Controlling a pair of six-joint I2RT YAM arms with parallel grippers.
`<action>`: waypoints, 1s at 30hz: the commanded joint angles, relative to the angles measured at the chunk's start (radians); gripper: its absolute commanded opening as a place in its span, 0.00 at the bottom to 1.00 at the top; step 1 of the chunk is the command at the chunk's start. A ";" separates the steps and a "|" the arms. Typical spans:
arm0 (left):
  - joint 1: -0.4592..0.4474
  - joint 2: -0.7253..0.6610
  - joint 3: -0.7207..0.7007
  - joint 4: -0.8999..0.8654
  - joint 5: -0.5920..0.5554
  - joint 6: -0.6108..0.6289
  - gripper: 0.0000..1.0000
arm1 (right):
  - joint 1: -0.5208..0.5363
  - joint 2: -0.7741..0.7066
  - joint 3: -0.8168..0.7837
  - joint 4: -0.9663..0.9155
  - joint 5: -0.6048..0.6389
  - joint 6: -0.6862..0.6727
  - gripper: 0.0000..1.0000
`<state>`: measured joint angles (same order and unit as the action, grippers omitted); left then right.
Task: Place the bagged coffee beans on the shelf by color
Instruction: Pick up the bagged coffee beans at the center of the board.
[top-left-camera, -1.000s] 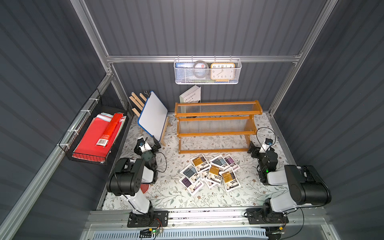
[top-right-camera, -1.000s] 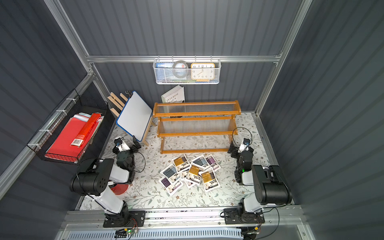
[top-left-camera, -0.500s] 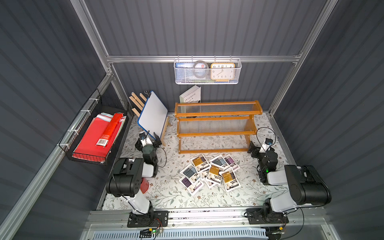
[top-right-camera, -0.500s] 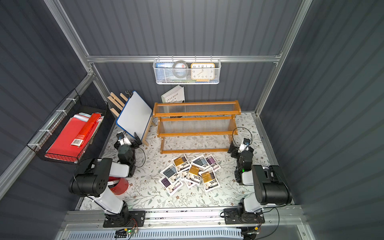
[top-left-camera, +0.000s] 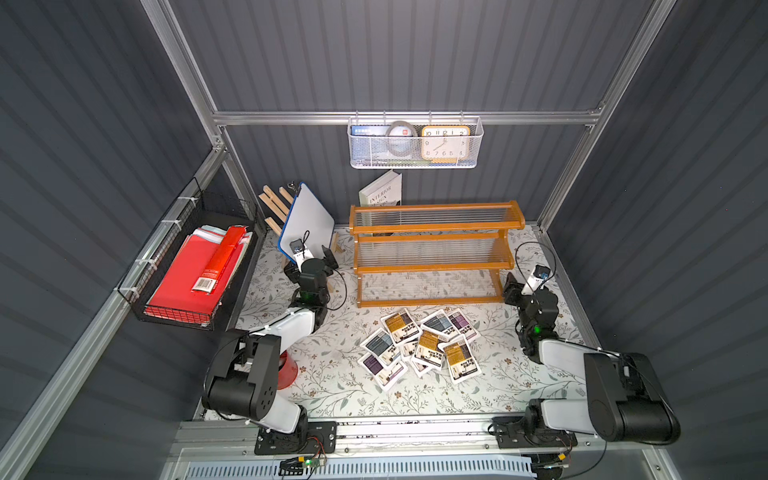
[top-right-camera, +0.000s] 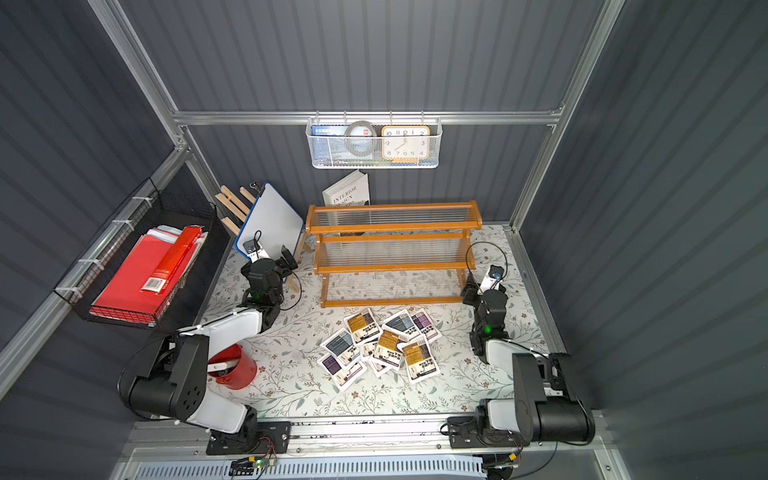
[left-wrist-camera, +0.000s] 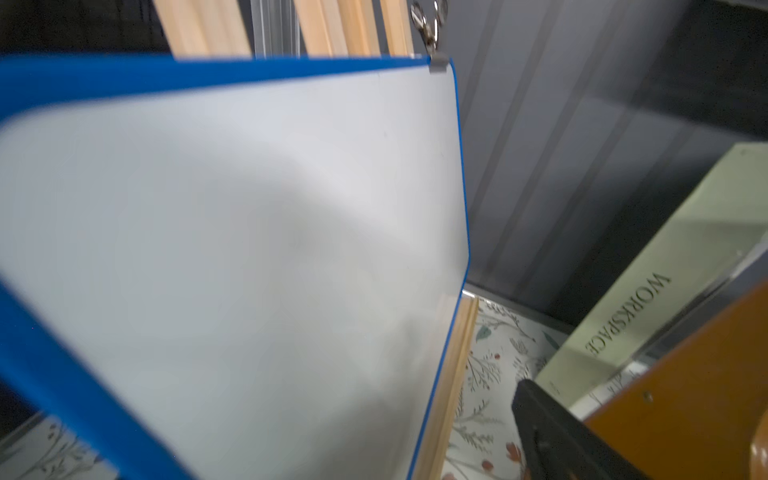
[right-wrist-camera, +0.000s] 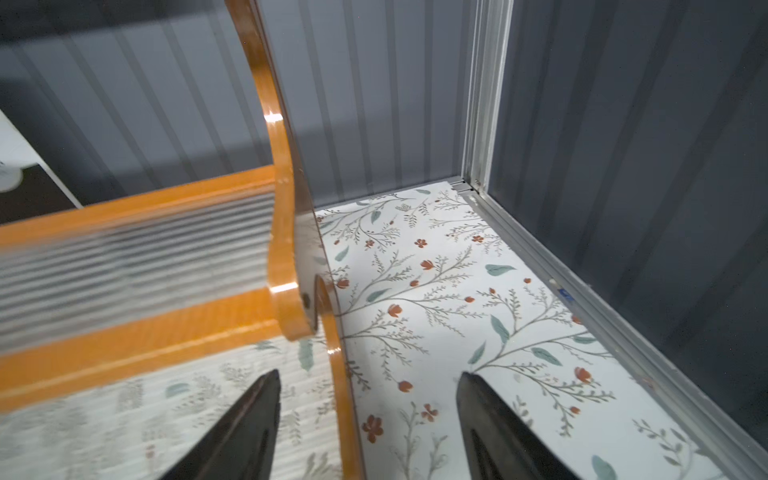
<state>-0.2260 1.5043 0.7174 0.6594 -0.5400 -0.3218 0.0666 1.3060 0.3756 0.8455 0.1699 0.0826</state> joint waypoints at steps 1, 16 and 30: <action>-0.026 -0.079 -0.033 -0.122 -0.068 -0.117 0.99 | 0.073 -0.084 0.058 -0.311 0.064 0.067 0.64; -0.376 -0.182 -0.093 -0.306 -0.149 -0.245 0.99 | 0.417 -0.225 0.279 -0.982 -0.483 0.295 0.59; -0.521 -0.090 -0.185 -0.126 0.183 -0.377 0.83 | 0.576 -0.043 0.298 -0.883 -0.507 0.375 0.59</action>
<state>-0.7456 1.3972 0.5610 0.4679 -0.4515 -0.6487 0.6296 1.2385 0.6750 -0.0757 -0.3176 0.4278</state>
